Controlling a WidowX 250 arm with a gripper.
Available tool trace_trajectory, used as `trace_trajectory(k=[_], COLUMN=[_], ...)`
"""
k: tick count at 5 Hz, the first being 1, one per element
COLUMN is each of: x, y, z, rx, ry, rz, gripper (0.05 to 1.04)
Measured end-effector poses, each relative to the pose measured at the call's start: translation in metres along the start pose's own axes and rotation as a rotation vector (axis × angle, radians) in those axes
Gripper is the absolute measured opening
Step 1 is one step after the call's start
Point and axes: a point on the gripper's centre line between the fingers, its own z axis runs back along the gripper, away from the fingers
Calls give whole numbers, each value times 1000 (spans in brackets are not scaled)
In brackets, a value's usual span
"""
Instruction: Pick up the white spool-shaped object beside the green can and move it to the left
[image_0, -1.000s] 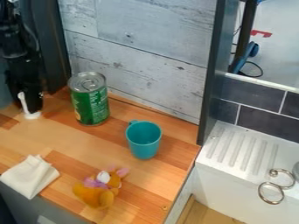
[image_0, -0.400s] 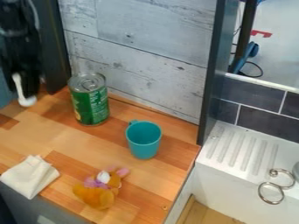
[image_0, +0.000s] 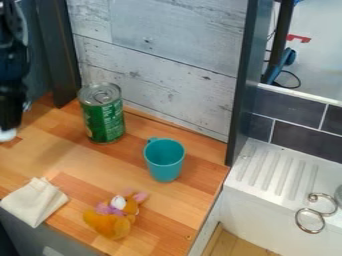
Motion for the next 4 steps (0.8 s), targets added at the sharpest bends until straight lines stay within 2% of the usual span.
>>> trace_trajectory(k=[1,2,3,4], x=[-9,-25,-25,-23], y=[-4,1,6,9], z=[-17,-34,-41,-50], rx=[-25,-40,-35,-45], ry=[9,-47,-122,-144], rz=[-56,-112,-147,-163], gripper=[609,609,609,609])
